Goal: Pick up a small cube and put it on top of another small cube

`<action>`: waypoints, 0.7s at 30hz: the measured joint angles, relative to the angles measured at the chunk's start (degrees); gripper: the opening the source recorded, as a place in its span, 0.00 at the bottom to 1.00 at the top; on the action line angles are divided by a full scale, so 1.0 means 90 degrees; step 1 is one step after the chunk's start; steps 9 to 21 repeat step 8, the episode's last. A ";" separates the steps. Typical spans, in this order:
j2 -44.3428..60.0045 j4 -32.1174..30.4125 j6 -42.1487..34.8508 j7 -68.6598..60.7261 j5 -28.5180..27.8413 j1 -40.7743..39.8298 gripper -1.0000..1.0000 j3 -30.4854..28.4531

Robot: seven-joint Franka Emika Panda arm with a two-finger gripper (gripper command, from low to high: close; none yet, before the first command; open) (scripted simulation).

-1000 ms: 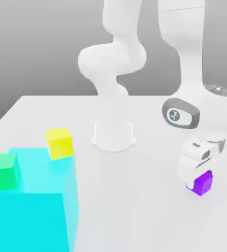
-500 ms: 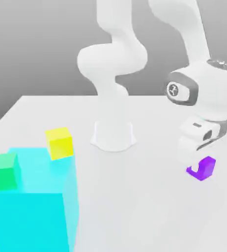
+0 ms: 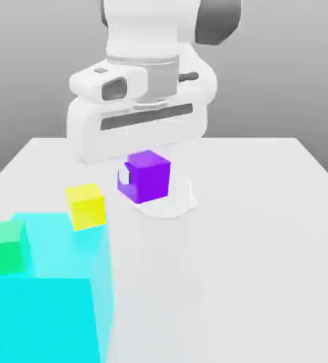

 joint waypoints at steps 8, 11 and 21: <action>0.0258 -0.0550 0.0796 -0.0308 -0.0068 -0.0172 1.00 -0.0293; 0.0258 -0.0550 0.0796 -0.0308 -0.0068 -0.0172 1.00 -0.0293; 0.0258 -0.0550 0.0796 -0.0308 -0.0068 -0.0172 1.00 -0.0293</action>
